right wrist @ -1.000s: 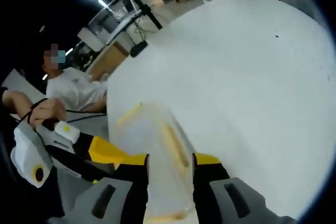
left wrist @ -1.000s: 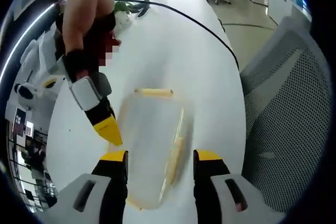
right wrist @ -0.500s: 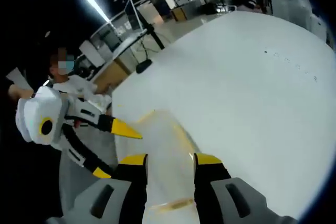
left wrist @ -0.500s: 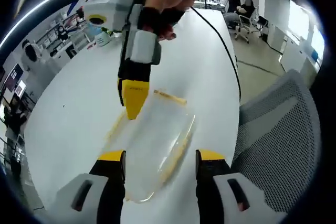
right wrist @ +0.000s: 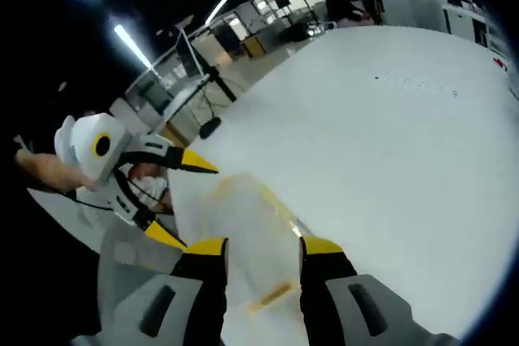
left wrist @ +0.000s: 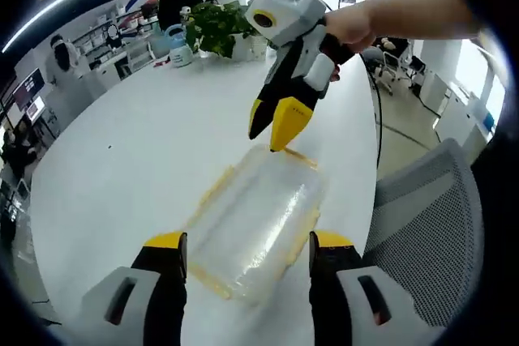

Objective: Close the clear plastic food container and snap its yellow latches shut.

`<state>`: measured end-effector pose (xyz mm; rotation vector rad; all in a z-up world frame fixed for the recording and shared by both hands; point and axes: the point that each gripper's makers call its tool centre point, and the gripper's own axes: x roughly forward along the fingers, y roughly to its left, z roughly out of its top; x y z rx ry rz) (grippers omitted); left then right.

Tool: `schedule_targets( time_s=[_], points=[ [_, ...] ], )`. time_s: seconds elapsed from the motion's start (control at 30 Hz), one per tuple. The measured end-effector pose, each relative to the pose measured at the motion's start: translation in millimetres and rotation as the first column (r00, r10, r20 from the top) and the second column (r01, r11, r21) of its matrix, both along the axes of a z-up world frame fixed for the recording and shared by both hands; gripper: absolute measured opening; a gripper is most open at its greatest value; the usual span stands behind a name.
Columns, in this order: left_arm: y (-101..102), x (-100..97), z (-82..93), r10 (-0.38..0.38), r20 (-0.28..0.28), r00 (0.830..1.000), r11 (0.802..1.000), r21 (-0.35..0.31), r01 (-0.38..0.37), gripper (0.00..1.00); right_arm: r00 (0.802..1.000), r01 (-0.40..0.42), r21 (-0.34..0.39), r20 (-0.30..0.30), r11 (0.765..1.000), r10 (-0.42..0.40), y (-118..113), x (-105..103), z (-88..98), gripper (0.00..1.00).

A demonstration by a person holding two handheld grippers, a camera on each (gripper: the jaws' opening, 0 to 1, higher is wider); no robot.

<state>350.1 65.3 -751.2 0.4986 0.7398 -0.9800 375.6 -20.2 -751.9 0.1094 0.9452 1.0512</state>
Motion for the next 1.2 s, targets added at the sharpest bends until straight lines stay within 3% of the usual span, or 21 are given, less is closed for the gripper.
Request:
schedule_targets(
  time_s=[0.23,0.47,0.6,0.87,0.97,1.03,1.07,1.2],
  points=[
    [4.7,9.8,-1.8,-0.008,-0.01,1.0,1.0,0.01,0.008,0.61,1.0,0.009,0.0,-0.002,1.0,-0.009,1.0,-9.9,1.6,0.33],
    [13.1,9.6,-12.6,-0.134,0.001,0.991,0.985,0.113,0.133,0.63,0.998,-0.041,-0.058,0.037,0.997,0.043,0.8,-15.0,-2.8,0.34],
    [19.1,7.3,-16.9,-0.214,-0.007,0.977,0.963,0.163,0.212,0.63,0.995,-0.068,-0.082,0.065,0.994,0.073,2.0,-14.6,-4.7,0.35],
    [22.4,7.2,-22.9,-0.246,-0.027,0.969,0.952,0.18,0.246,0.65,0.983,-0.125,-0.132,0.121,0.983,0.141,9.0,-18.9,-8.7,0.49],
    [18.5,4.7,-24.4,-0.272,-0.042,0.962,0.946,0.172,0.275,0.71,0.965,-0.17,-0.186,0.17,0.968,0.202,9.0,-19.5,-11.6,0.62],
    [17.2,4.3,-25.7,-0.31,-0.038,0.95,0.932,0.187,0.312,0.74,0.941,-0.214,-0.242,0.21,0.946,0.267,9.3,-20.5,-14.1,0.71],
    [17.2,4.3,-27.3,-0.343,-0.036,0.939,0.916,0.207,0.343,0.75,0.925,-0.247,-0.271,0.219,0.93,0.309,10.0,-22.9,-15.8,0.72],
    [15.6,5.7,-32.9,-0.378,-0.049,0.925,0.897,0.229,0.379,0.79,0.873,-0.332,-0.365,0.23,0.87,0.43,10.5,-27.4,-25.8,0.78]
  ],
)
